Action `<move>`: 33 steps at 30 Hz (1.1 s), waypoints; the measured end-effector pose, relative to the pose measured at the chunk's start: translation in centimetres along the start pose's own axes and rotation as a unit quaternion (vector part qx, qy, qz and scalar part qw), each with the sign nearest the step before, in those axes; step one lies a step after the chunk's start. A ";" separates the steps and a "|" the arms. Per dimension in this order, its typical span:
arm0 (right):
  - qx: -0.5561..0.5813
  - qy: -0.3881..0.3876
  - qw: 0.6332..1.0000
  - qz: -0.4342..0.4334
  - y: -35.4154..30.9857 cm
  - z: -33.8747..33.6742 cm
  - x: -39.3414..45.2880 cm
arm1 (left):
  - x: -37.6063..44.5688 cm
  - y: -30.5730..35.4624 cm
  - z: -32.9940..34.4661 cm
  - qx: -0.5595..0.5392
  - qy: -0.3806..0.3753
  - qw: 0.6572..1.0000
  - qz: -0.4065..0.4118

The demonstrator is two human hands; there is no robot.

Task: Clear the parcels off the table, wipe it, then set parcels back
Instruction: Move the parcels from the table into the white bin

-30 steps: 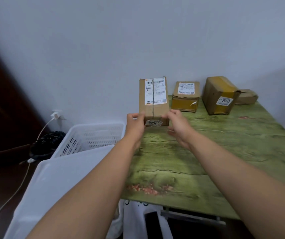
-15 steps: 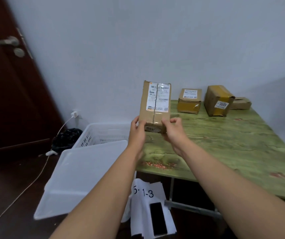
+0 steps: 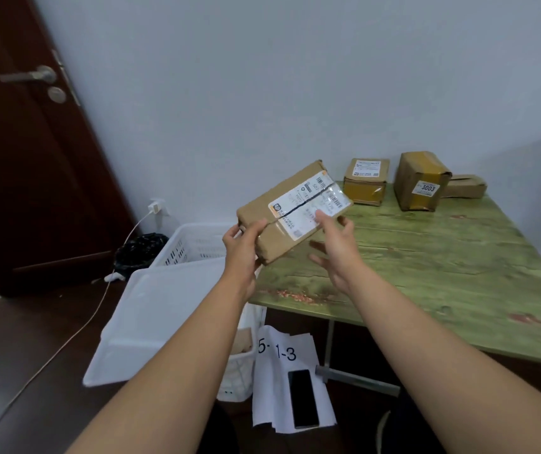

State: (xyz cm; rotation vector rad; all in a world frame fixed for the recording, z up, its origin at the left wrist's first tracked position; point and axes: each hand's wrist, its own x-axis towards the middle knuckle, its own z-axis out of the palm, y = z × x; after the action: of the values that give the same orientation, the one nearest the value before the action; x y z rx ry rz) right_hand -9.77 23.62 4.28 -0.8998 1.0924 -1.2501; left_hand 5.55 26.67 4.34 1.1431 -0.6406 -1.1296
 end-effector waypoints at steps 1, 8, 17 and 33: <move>0.005 0.006 1.000 -0.003 -0.3 -0.5 0.2 | -0.1 0.1 -0.3 0.004 -0.002 1.000 0.004; -0.048 -0.031 0.998 -0.018 -0.3 -1.5 0.2 | -1.2 0.7 -2.4 0.001 -0.016 1.000 0.018; -0.144 -0.082 0.985 -0.046 1.6 0.3 2.3 | 1.2 -0.6 -6.0 -0.008 0.000 1.000 0.009; -0.252 -0.083 0.962 -0.069 8.1 11.1 0.8 | 2.3 -2.2 -17.9 -0.118 0.112 0.986 -0.025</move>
State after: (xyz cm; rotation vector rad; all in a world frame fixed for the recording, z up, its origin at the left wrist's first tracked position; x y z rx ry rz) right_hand 3.06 23.32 -0.68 -1.4610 1.2512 -0.9952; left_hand 21.05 31.15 -3.98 1.0661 -0.2966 -1.0697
